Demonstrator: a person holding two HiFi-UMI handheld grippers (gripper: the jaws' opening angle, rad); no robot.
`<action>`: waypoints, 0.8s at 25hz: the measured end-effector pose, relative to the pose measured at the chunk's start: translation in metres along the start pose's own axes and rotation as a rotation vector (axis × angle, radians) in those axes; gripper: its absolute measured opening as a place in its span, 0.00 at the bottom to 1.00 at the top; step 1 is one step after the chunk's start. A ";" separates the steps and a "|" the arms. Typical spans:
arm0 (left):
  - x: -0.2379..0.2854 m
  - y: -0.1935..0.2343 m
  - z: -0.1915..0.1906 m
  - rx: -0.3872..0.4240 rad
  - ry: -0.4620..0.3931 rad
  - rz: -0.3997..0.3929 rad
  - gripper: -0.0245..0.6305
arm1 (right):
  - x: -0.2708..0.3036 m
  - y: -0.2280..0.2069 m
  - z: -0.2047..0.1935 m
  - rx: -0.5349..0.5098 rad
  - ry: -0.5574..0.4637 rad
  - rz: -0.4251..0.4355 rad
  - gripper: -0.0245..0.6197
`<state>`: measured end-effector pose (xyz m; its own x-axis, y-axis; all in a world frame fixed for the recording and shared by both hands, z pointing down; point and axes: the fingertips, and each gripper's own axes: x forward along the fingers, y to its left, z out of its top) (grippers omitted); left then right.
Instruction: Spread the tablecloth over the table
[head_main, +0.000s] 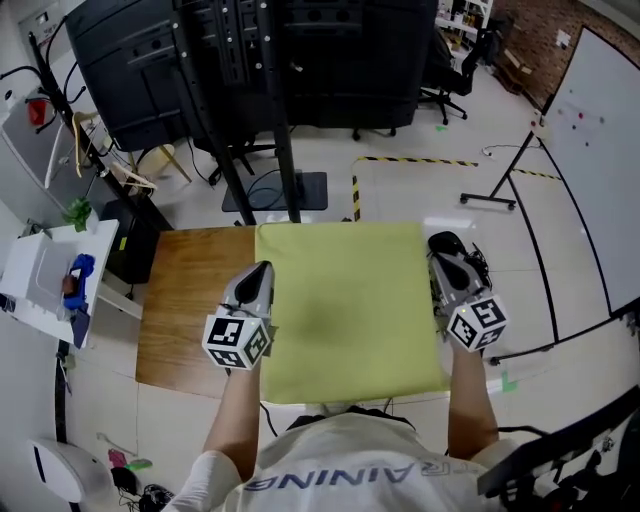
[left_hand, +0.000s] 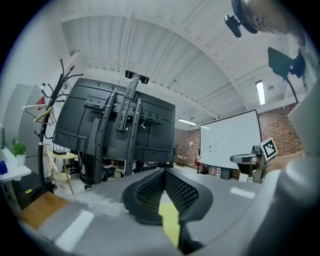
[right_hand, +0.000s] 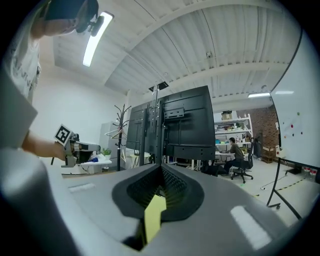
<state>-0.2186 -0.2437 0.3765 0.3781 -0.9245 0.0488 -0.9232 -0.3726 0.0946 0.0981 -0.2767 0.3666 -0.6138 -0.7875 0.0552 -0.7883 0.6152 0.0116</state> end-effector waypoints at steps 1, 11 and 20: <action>-0.001 -0.001 -0.001 -0.003 0.002 0.001 0.04 | -0.001 0.000 0.003 -0.003 -0.004 -0.001 0.05; 0.008 -0.008 0.015 -0.006 -0.020 -0.021 0.04 | 0.004 0.001 0.010 -0.006 -0.006 0.021 0.05; 0.013 -0.018 0.017 -0.005 -0.020 -0.044 0.04 | 0.003 -0.004 0.012 -0.007 -0.012 0.019 0.05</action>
<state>-0.1979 -0.2503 0.3588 0.4172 -0.9085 0.0242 -0.9052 -0.4129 0.1009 0.0990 -0.2821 0.3544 -0.6289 -0.7763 0.0430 -0.7764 0.6300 0.0174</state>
